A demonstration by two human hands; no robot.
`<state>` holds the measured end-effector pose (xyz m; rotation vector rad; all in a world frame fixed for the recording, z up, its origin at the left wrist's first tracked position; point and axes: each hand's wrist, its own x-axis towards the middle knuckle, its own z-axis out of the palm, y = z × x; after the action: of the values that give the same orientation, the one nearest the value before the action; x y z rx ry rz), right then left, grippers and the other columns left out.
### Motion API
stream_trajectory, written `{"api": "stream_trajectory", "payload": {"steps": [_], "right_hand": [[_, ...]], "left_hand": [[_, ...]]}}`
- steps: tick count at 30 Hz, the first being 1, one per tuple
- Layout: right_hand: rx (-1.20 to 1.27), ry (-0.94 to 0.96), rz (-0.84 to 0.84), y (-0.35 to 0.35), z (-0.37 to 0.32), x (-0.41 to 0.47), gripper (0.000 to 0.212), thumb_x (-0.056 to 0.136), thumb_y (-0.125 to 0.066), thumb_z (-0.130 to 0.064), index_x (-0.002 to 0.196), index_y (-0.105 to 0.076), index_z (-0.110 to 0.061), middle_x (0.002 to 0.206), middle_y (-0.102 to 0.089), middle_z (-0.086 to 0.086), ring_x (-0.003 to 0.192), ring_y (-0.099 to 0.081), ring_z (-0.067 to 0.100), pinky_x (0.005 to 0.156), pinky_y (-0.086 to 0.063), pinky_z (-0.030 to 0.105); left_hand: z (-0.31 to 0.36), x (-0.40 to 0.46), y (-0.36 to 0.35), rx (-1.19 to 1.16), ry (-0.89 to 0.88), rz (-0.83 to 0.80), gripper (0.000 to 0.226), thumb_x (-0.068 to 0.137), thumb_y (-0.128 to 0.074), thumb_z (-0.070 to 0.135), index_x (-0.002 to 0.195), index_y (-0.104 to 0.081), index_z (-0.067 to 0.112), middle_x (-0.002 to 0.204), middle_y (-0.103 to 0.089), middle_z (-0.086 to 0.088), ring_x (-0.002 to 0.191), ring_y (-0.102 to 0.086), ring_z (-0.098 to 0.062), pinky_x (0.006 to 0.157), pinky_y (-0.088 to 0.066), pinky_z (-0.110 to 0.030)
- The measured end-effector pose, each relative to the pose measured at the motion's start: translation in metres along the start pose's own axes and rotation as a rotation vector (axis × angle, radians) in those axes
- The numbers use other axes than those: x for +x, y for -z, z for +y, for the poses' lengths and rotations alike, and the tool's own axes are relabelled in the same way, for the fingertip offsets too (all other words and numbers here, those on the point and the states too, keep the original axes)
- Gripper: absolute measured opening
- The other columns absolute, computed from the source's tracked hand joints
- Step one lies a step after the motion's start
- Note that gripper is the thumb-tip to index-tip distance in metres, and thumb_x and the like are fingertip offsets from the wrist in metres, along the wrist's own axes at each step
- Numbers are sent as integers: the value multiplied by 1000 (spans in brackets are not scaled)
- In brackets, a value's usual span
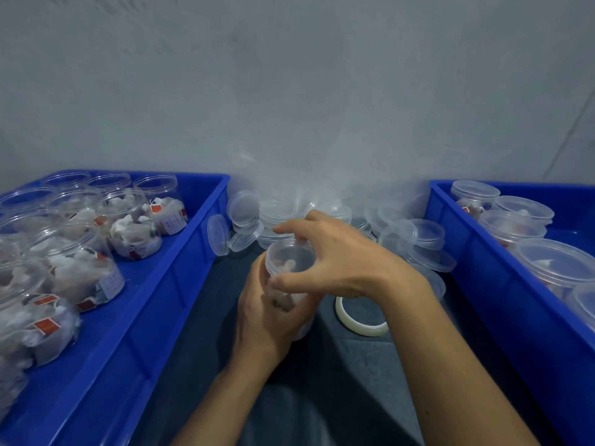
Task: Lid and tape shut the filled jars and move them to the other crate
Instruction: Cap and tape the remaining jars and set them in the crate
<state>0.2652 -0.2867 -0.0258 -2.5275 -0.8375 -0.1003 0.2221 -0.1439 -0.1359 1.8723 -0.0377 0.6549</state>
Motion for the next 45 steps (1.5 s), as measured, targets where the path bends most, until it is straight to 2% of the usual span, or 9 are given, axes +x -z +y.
{"api": "stream_trajectory", "payload": {"steps": [6, 12, 14, 17, 19, 25, 36, 41, 45], "right_hand": [[3, -23, 147, -23, -2, 1, 55, 76, -68, -68, 121, -65, -35, 101, -47, -14, 97, -50, 7, 79, -46, 29], [-81, -103, 197, -32, -15, -10, 62, 82, -50, -76, 127, -58, -34, 106, -44, -8, 107, -45, 16, 87, -46, 38], [-78, -87, 158, -31, -15, -17, 66, 89, -46, -76, 139, -55, -33, 118, -47, -6, 120, -42, 17, 99, -44, 39], [201, -95, 78, -25, -8, -34, 71, 98, -35, -74, 159, -36, -39, 153, -41, -8, 148, -26, 11, 121, -27, 37], [262, -124, 129, -25, 1, -49, 69, 101, -31, -69, 163, -28, -38, 162, -35, -12, 153, -19, 6, 125, -22, 38], [-147, -291, 242, -43, 31, -92, 47, 101, -56, -44, 138, -45, -17, 128, -59, 5, 119, -53, 27, 96, -48, 43], [-328, -291, 196, -72, 53, -90, 29, 96, -56, -46, 79, -50, -24, 78, -55, -10, 90, -58, 20, 72, -31, 39], [92, -312, 469, -77, 53, -88, 17, 108, -42, -36, 98, -44, -22, 84, -65, -2, 83, -61, 33, 73, -40, 45], [332, -239, 605, -74, 46, -88, 15, 107, -44, -38, 104, -43, -24, 74, -58, -5, 66, -56, 22, 64, -42, 42]], "left_hand": [[-1, -2, 2, 26, -40, 8, 63, 67, -73, 59, 115, -38, 79, 109, -65, 31, 98, -61, 18, 71, -45, -3], [-7, -2, 0, 32, -32, -10, 68, 64, -77, 59, 124, -46, 59, 105, -67, 21, 94, -62, 16, 67, -46, -4], [-10, -3, -1, -21, 13, -7, 76, 64, -79, 59, 131, -46, 44, 106, -70, 17, 93, -66, 12, 67, -51, -9], [-13, -6, -2, -196, 51, -28, 68, 71, -82, 56, 131, -50, 50, 121, -72, 13, 109, -71, -6, 85, -58, -30], [-8, -8, -2, -224, 30, -21, 61, 75, -82, 60, 127, -51, 53, 124, -70, 22, 112, -69, -2, 87, -54, -18], [-3, -9, 4, -149, 0, -61, 62, 76, -72, 71, 127, -47, 44, 124, -67, 22, 113, -64, 7, 87, -46, -10], [-3, -10, 8, 5, 40, -115, 78, 74, -66, 82, 137, -40, 44, 128, -63, 24, 115, -60, 6, 86, -46, -14], [1, -10, 9, 12, 29, -63, 100, 70, -71, 81, 151, -30, 41, 140, -54, 24, 125, -52, 12, 94, -42, -13], [16, -14, 10, 127, -177, 125, 101, 78, -76, 67, 157, -33, 22, 153, -45, 7, 145, -44, -10, 114, -44, -35]]}}
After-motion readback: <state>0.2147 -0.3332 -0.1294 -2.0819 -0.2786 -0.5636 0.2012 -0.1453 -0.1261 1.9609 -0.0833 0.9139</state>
